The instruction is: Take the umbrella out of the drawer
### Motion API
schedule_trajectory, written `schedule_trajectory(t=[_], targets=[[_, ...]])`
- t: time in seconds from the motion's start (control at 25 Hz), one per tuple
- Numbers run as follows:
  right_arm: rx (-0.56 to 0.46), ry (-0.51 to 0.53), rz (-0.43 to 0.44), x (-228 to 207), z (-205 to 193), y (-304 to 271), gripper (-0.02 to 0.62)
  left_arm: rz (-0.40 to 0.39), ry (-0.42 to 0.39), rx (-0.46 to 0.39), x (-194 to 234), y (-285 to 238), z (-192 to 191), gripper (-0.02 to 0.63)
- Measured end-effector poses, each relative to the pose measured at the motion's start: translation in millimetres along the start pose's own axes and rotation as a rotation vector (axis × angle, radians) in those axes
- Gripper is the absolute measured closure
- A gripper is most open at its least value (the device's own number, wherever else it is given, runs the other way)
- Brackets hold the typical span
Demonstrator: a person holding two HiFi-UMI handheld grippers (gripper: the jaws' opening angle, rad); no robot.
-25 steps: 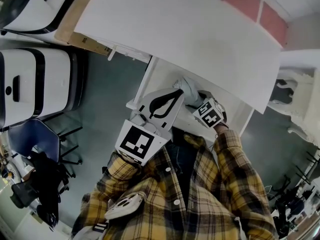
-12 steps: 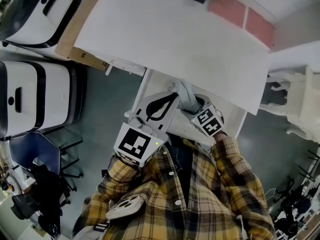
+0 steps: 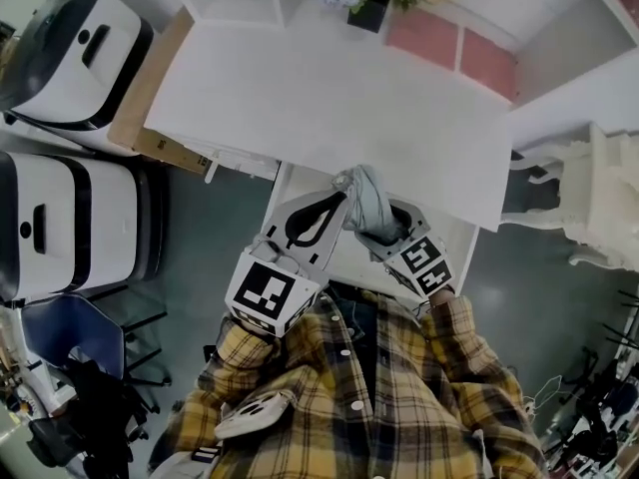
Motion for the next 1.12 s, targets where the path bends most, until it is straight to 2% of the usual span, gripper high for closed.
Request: schedule_trajectory(t=[0.28, 0.44, 0.72, 1.12], targets=[[-0.149, -0.017, -0.064, 0.7, 43.7, 43.3, 0.285, -0.030, -0.022, -0.019, -2.7, -2.5, 13.3, 0.583], [-0.198, -0.007, -0.108, -0.5, 62.5, 64.0, 0.287, -0.071, -0.016, -0.062, -5.9, -1.8, 28.4, 0.583], [-0.264, -0.030, -0.166, -4.1, 72.7, 95.9, 0.286, -0.135, -0.017, -0.112, -17.7, -4.8, 55.0, 0.583], [-0.405, -0.105, -0.242, -6.1, 85.8, 142.6, 0.285, -0.197, -0.047, -0.103, -25.1, -17.2, 64.6, 0.583]])
Point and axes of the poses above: the fingertips, and each gripper's own axes: y backward along the fingers, x to its left, z out of its top, the point moved 2 cm from there along y, backward along the fingers
